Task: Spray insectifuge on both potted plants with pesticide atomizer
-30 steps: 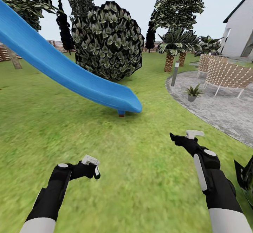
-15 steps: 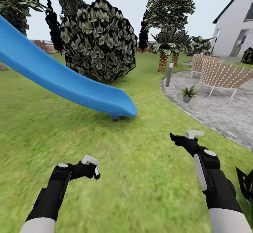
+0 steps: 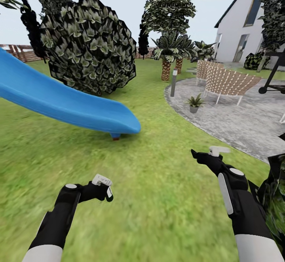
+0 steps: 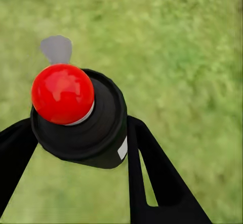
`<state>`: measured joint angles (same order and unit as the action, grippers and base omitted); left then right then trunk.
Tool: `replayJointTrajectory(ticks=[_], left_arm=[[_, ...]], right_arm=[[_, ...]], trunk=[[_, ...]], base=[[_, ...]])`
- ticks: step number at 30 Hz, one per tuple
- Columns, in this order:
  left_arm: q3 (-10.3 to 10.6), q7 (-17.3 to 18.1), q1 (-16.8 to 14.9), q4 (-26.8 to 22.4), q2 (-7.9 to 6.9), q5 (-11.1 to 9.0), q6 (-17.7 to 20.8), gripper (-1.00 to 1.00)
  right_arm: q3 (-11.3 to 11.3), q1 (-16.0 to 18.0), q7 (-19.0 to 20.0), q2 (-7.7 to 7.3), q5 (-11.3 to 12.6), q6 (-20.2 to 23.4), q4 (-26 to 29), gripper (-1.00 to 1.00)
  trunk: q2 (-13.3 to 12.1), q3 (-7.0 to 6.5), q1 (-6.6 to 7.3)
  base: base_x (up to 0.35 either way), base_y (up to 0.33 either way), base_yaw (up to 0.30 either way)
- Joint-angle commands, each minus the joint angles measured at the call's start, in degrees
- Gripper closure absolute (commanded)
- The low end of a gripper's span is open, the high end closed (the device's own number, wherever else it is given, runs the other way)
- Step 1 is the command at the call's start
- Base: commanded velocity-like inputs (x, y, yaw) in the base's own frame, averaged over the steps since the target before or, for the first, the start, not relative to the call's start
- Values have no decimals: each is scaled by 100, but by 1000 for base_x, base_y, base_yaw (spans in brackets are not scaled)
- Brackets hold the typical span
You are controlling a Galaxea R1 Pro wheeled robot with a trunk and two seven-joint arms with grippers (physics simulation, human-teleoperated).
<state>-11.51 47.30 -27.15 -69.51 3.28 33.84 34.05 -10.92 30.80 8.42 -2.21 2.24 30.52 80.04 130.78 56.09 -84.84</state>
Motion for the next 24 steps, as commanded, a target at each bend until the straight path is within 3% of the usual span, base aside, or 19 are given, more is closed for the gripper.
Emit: replayJointTrajectory(ticks=[1, 10, 24], left_arm=[[-18, 51, -2, -7, 6, 35, 23, 100], [-18, 51, -2, -8, 6, 35, 23, 100], [-18, 51, -2, -2, 6, 35, 23, 100]], right_arm=[[-7, 5, 19, 2, 22, 33, 8, -100], [-7, 5, 19, 1, 22, 33, 10, -100], [-7, 5, 19, 0, 22, 33, 8, -100]], trunk=[[2, 6, -2], [2, 6, -2], [2, 6, -2]], base=[[296, 191, -268], [325, 143, -268], [345, 7, -267]])
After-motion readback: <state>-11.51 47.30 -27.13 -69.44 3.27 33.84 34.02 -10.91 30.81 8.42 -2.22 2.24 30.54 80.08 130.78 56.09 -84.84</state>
